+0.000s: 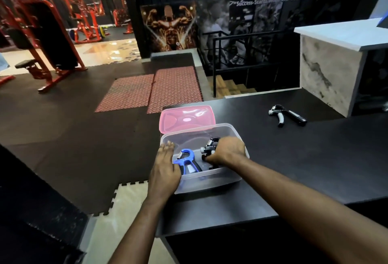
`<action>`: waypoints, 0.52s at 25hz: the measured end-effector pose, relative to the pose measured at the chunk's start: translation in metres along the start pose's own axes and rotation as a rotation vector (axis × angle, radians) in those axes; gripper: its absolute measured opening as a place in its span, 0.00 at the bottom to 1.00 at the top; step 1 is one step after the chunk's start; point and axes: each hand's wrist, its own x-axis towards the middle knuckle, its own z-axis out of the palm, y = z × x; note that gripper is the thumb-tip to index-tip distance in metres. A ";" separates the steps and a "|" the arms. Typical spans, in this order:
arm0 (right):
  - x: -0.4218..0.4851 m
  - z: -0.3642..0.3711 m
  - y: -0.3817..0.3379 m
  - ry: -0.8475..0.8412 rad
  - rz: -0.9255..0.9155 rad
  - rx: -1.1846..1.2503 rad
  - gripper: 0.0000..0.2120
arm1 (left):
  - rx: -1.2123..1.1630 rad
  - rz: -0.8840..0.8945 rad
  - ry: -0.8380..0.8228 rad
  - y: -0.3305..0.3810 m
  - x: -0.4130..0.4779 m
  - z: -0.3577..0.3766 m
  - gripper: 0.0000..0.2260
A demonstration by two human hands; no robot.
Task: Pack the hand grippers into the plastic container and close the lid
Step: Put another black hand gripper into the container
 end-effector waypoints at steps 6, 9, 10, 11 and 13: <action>0.017 0.003 -0.003 -0.105 0.073 -0.046 0.27 | -0.018 0.011 0.008 0.000 0.001 0.001 0.28; 0.018 0.006 -0.003 -0.066 0.046 -0.046 0.28 | 0.035 0.013 -0.010 0.004 0.006 -0.002 0.28; 0.018 0.005 0.000 -0.014 0.029 -0.015 0.27 | 0.076 0.021 -0.013 0.007 0.009 -0.003 0.28; 0.019 0.002 0.004 0.064 0.011 0.041 0.25 | 0.116 0.030 -0.011 0.013 0.014 -0.003 0.27; 0.024 -0.010 0.014 0.232 -0.021 0.178 0.17 | 0.141 0.041 0.001 0.029 0.024 -0.002 0.25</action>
